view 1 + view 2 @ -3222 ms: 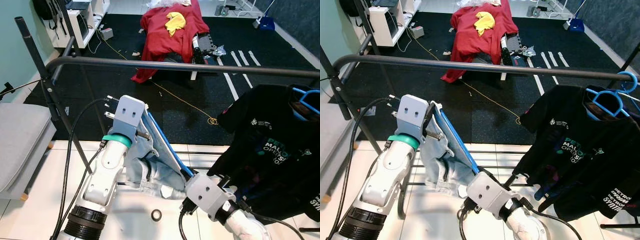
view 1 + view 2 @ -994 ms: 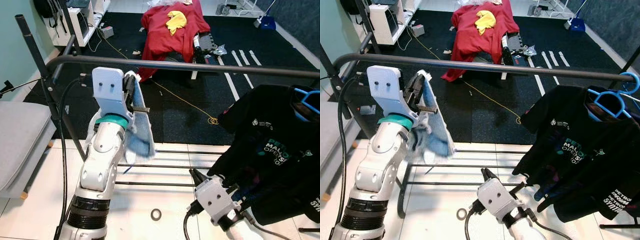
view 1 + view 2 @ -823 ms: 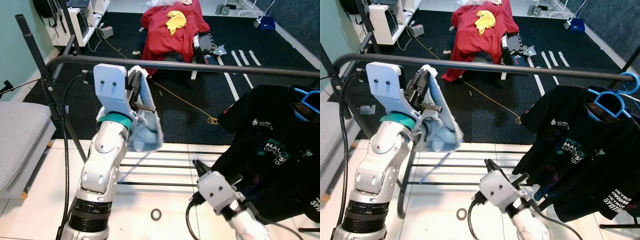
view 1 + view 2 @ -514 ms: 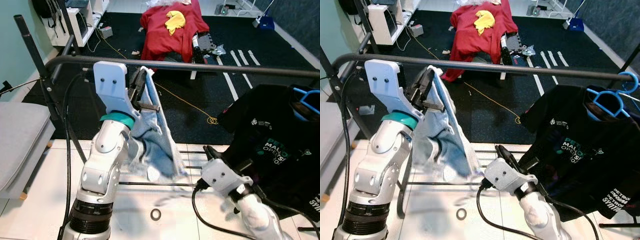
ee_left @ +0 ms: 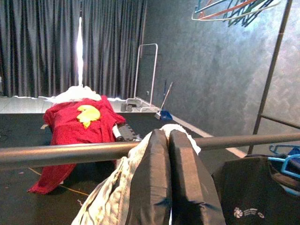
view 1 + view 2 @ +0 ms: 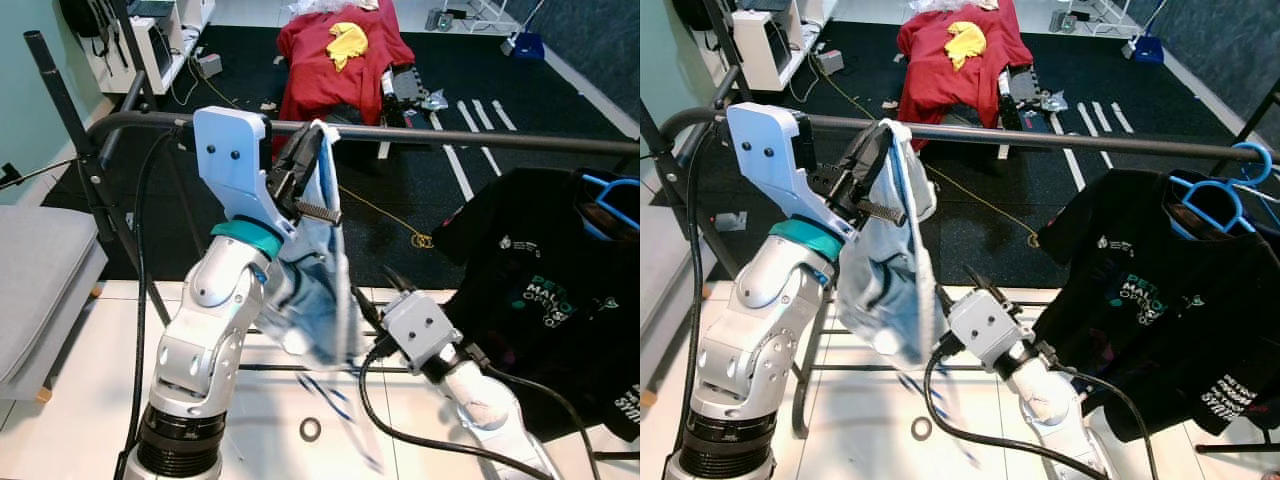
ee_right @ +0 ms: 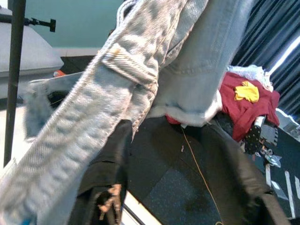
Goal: Hang hanger
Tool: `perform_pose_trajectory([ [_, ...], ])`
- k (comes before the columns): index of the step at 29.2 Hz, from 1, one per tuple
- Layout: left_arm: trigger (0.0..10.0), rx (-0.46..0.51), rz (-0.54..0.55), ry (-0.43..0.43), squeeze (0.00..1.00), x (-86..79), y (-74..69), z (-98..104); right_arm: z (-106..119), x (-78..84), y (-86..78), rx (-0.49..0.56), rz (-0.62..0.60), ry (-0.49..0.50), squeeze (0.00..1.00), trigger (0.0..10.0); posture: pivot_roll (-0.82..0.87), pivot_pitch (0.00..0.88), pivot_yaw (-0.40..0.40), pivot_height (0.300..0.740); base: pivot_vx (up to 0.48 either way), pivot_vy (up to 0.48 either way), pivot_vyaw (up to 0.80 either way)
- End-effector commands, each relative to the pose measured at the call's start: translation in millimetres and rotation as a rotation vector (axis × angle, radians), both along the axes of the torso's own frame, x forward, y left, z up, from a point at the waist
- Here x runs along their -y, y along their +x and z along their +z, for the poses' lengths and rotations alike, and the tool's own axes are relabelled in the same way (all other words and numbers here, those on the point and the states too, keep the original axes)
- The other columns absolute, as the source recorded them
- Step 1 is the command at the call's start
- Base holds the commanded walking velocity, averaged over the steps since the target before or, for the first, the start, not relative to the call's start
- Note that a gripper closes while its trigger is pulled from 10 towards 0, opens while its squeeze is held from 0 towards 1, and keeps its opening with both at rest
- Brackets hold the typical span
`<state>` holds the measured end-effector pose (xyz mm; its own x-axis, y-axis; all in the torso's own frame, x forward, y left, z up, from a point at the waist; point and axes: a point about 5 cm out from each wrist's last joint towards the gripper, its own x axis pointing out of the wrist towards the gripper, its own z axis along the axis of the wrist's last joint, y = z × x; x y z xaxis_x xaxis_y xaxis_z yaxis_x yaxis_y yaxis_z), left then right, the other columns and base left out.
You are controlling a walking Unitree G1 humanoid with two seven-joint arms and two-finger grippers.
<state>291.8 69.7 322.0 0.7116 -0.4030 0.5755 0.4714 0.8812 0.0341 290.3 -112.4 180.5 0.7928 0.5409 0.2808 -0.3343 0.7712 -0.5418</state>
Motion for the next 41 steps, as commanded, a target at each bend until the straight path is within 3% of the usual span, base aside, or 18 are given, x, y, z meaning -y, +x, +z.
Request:
perform_pose_trajectory([
  [1, 0.0, 0.055, -0.036, -0.005, 0.00, 3.2, -10.1, 9, 1, -1.0, -2.1, -0.009, 0.023, 0.029, 1.00, 10.0, -0.16, 0.176, 0.045, 0.740, 0.000, 0.000, 0.00],
  [14, 0.0, 0.037, -0.060, 0.009, 0.00, 8.1, -8.2, 6, 13, -15.5, -1.2, -0.025, 0.121, 0.095, 1.00, 10.0, -0.17, 0.176, 0.053, 0.740, 0.000, 0.000, 0.00],
  [15, 0.0, 0.037, -0.061, 0.009, 0.00, 8.5, -8.4, 6, 13, -18.1, -0.9, -0.032, 0.135, 0.097, 0.00, 10.0, -0.16, 0.175, 0.052, 0.740, 0.000, 0.000, 0.00],
  [21, 0.0, 0.039, -0.070, 0.010, 0.00, 11.3, -11.2, 7, 19, -32.8, 0.7, -0.054, 0.203, 0.143, 0.00, 10.0, -0.16, 0.174, 0.049, 0.740, 0.000, 0.000, 0.00],
  [23, 0.0, 0.042, -0.075, 0.007, 0.00, 12.7, -12.9, 8, 15, -37.7, 3.2, -0.042, 0.213, 0.051, 0.00, 10.0, -0.16, 0.172, 0.048, 0.740, 0.000, 0.000, 0.00],
  [25, 0.0, 0.043, -0.078, 0.006, 0.00, 13.5, -13.7, 8, 8, -39.2, 4.9, -0.004, 0.210, -0.131, 0.00, 10.0, -0.16, 0.171, 0.047, 0.740, 0.000, 0.000, 0.00],
  [26, 0.0, 0.043, -0.078, 0.006, 0.00, 13.5, -13.7, 8, 8, -39.2, 4.9, -0.004, 0.210, -0.131, 0.00, 10.0, -0.16, 0.171, 0.047, 0.740, 0.000, 0.000, 0.00],
  [28, 0.0, 0.044, -0.084, 0.005, 0.00, 14.5, -14.5, 8, 5, -34.8, 9.6, 0.033, 0.183, -0.259, 0.00, 10.0, -0.16, 0.169, 0.045, 0.740, 0.000, 0.000, 0.00],
  [32, 0.0, 0.045, -0.089, 0.004, 0.00, 15.5, -15.1, 8, 8, -28.5, 16.0, 0.064, 0.143, -0.336, 0.00, 10.0, -0.16, 0.167, 0.042, 0.740, 0.000, 0.000, 0.00],
  [33, 0.0, 0.045, -0.090, 0.003, 0.00, 15.8, -15.2, 8, 8, -25.7, 19.5, 0.084, 0.121, -0.387, 0.00, 8.2, -0.16, 0.165, 0.042, 0.740, 0.000, 0.000, 0.00],
  [34, 0.0, 0.045, -0.092, 0.003, 0.00, 16.3, -15.3, 8, 9, -23.8, 22.4, 0.104, 0.103, -0.426, 0.00, 3.9, -0.16, 0.163, 0.041, 0.740, 0.000, 0.000, 0.00],
  [36, 0.0, 0.046, -0.093, 0.002, 0.00, 16.5, -15.4, 9, 9, -22.9, 24.1, 0.115, 0.094, -0.447, 0.00, 3.9, -0.16, 0.163, 0.041, 0.740, 0.000, 0.000, 0.00],
  [37, 0.0, 0.047, -0.094, 0.002, 0.00, 16.9, -15.7, 9, 10, -22.8, 25.4, 0.140, 0.085, -0.468, 0.00, 1.6, -0.16, 0.161, 0.041, 0.740, 0.000, 0.000, 0.00],
  [41, 0.0, 0.047, -0.095, 0.002, 0.00, 17.2, -16.0, 9, 11, -23.2, 26.5, 0.170, 0.079, -0.486, 0.00, 1.6, -0.16, 0.161, 0.041, 0.740, 0.000, 0.000, 0.00],
])
